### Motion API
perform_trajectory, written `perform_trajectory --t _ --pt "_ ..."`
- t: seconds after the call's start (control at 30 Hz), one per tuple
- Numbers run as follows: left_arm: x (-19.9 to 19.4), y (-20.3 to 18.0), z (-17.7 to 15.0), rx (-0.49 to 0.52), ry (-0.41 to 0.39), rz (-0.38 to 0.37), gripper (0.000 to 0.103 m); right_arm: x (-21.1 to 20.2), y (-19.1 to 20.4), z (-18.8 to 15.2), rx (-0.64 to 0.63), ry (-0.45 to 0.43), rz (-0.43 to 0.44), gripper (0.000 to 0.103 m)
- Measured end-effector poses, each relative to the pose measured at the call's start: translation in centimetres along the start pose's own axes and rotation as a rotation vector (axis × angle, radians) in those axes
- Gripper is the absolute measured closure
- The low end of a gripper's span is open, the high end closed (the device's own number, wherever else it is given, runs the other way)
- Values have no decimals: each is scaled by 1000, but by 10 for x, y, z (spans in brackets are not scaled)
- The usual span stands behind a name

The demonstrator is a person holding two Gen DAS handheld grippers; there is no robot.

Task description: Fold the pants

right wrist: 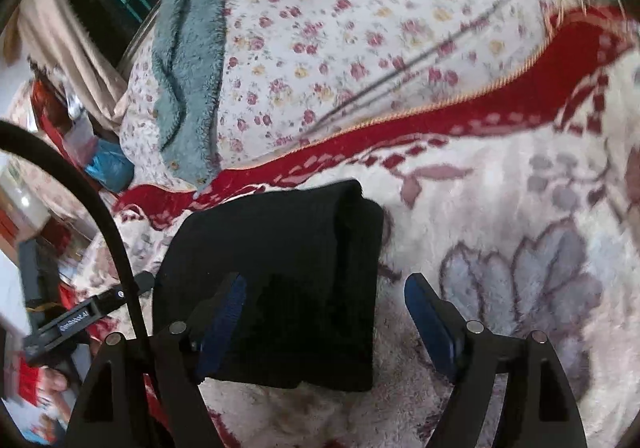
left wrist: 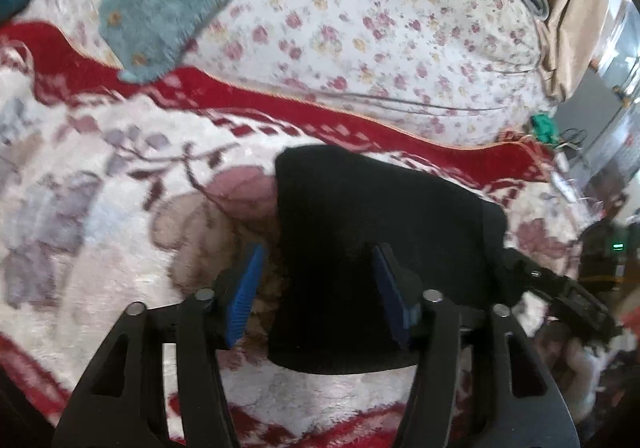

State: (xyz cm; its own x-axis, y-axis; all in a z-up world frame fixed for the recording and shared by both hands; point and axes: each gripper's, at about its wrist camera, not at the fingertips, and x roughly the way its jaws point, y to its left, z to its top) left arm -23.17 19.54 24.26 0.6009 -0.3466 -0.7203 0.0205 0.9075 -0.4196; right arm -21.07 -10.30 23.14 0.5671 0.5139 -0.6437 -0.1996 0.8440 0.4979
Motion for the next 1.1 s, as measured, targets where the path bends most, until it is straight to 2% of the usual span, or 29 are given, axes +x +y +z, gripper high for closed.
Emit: perform_trajectory --t 0.07,0.2,0.27,0.4,0.57,0.6,0.63,0.67,0.7,0.77,0.93,1.1 --pt "8 5 1 -18 27 -50 39 9 -8 0 36 23 42 23" --pt "26 9 2 -13 62 -62 38 28 -15 2 66 53 89 23" --pt "35 11 3 -25 75 -80 28 33 -15 4 52 58 95 22" --pt "52 18 6 -56 99 -116 24 45 -12 8 11 79 104 20" --pt "60 14 5 -20 52 -125 17 50 -16 9 0 70 146 19" --pt "60 12 4 -1 46 -116 17 49 -16 9 -9 61 150 28" --pt "62 8 3 29 46 -101 19 49 -16 7 -8 55 172 36" --pt "62 5 2 59 44 -98 35 48 -16 6 -2 46 177 40" --pt "62 3 3 66 52 -130 46 46 -16 4 -2 35 180 46" --pt "57 1 3 52 49 -134 55 42 -13 3 2 21 181 53" --pt "38 -4 6 58 41 -124 65 27 3 5 -5 -9 179 59" --pt "8 2 15 73 4 -96 66 21 27 8 -18 -13 221 61"
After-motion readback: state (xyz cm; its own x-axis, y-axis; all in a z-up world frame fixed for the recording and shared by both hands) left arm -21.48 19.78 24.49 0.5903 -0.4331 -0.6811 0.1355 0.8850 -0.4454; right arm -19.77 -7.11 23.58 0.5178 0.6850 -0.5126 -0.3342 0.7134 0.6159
